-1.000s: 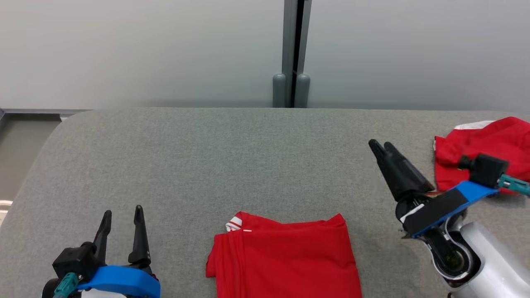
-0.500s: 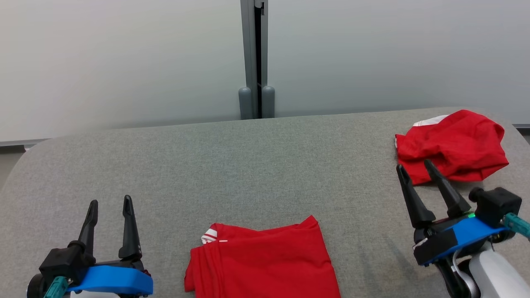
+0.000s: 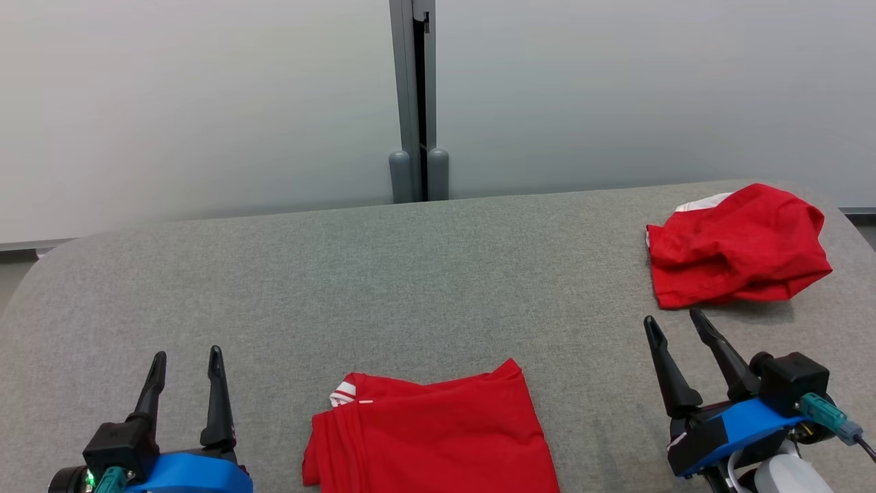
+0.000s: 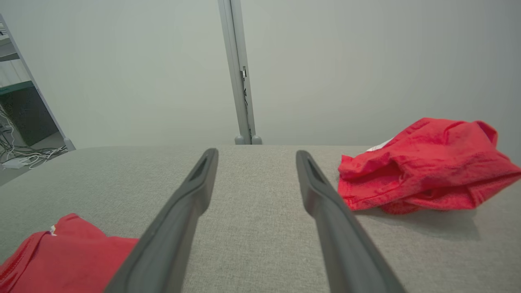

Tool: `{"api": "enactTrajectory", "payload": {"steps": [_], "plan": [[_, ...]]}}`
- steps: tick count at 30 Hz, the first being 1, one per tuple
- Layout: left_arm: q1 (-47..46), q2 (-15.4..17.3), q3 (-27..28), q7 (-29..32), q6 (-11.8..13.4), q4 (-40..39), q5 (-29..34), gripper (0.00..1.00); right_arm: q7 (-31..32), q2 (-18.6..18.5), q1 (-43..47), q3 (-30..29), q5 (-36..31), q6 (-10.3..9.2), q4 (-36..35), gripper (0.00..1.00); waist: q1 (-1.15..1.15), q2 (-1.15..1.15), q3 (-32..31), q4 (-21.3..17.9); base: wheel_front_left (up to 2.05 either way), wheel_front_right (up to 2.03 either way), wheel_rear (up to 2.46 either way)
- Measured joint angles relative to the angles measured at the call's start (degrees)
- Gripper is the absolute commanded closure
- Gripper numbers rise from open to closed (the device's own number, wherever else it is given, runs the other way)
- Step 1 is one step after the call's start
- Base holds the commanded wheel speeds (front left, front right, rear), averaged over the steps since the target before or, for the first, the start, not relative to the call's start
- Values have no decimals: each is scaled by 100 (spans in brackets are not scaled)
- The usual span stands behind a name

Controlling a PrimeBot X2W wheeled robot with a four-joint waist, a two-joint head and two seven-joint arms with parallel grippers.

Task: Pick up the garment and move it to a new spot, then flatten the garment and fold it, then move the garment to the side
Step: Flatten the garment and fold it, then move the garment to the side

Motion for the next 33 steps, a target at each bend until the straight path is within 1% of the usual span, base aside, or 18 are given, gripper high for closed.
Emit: {"api": "enactTrajectory", "payload": {"steps": [8, 11, 13, 21, 25, 29, 33], "plan": [[-4, -55, 101, 0, -118, 100, 85, 0, 0, 48, 1, 31, -53, 0, 73, 0, 0, 0, -25, 8, 0, 0, 0], [-12, -101, 105, 0, -156, 111, 115, 0, 5, 35, 2, 193, 41, 0, 265, 0, 0, 0, -37, 60, 0, 0, 0], [-29, -127, 102, 0, -176, 113, 127, 0, 152, 15, -7, 391, 136, 0, 426, 0, 0, 0, -40, 122, 0, 0, 0], [-64, -216, 105, 0, -316, 249, 125, 0, 1451, 9, -521, 1599, 790, 0, 1089, 0, 0, 0, -18, 467, 0, 0, 0], [-79, -235, 113, 0, -339, 297, 126, 0, 2038, -37, -754, 2026, 1078, 0, 1505, 0, 0, 0, 10, 659, 0, 0, 0], [-95, -240, 119, 0, -371, 352, 127, 0, 2548, -8, -961, 2156, 1401, 0, 1945, 0, 0, 0, 41, 832, 0, 0, 0], [-114, -247, 131, 0, -402, 389, 127, 0, 3005, 63, -1161, 2145, 1589, 1, 2420, 0, 1, 0, 72, 979, 0, 0, 0]]}}
